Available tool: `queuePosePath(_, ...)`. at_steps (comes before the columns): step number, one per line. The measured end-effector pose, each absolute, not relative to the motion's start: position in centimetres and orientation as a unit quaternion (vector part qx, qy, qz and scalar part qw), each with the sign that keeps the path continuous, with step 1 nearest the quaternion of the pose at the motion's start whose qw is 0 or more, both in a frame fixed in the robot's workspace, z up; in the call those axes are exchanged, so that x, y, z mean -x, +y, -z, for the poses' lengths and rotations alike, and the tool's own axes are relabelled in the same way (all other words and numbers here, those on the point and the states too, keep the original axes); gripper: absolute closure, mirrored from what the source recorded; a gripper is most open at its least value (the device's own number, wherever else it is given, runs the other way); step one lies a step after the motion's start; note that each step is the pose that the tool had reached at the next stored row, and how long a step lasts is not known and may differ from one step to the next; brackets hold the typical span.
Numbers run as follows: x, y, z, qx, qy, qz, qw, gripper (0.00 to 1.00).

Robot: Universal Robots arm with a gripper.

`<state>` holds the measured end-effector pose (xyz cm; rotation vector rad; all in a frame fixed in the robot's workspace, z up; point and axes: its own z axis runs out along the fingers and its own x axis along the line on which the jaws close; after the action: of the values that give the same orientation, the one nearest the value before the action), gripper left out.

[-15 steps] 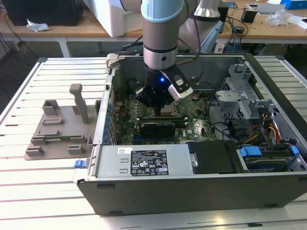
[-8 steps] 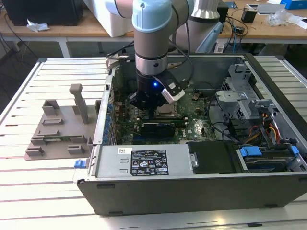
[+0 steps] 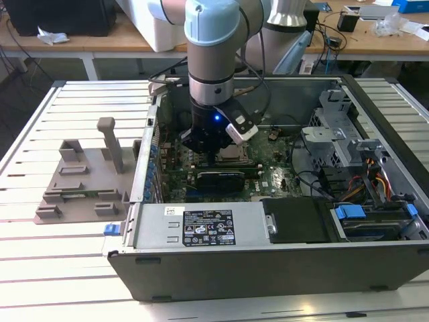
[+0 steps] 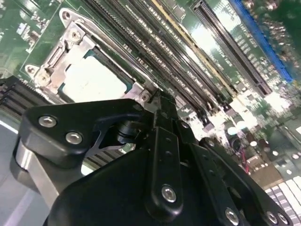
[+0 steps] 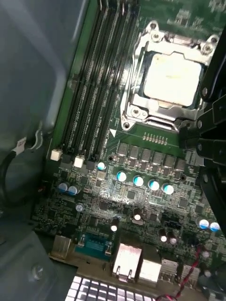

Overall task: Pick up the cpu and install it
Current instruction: 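Install the second cpu locking lever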

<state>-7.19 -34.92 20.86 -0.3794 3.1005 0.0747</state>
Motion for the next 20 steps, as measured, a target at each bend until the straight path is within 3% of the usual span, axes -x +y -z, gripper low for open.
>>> queuePosePath(4, 6.7, -34.7, -21.6, 0.121, 0.992, -0.021, 0.008, 0.89)
queuePosePath(17, 1.3, -32.0, -21.3, 0.121, 0.992, -0.001, -0.019, 0.89)
queuePosePath(20, 1.3, -31.7, -23.5, 0.121, 0.992, 0.001, -0.02, 0.89)
